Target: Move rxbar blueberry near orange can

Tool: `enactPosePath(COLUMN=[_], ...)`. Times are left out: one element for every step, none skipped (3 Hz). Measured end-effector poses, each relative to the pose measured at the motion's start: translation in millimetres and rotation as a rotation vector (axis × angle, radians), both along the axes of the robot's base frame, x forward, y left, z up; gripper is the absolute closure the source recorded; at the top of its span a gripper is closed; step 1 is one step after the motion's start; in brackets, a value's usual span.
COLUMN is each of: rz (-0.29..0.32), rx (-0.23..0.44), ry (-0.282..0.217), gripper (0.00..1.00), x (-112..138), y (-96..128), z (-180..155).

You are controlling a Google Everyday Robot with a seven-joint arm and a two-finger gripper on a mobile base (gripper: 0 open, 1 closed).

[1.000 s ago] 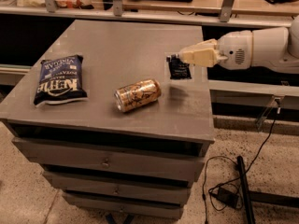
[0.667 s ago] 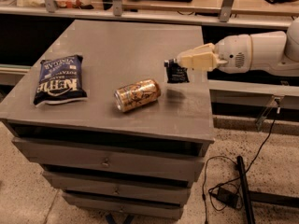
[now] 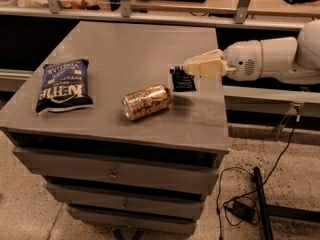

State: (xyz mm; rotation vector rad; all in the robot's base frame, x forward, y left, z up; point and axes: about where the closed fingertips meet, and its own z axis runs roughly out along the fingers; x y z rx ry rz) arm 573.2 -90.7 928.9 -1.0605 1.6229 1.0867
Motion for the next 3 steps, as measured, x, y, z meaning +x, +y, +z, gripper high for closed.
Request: enactPosePath(rz=[-0.015, -0.031, -0.038], rx=[-0.003, -0.016, -0.025], ry=[-0.018, -0.043, -0.066], gripper=[0.31, 0.08, 0.00], x=[5, 12, 20], y=[-1, -7, -13], z=[2, 4, 6])
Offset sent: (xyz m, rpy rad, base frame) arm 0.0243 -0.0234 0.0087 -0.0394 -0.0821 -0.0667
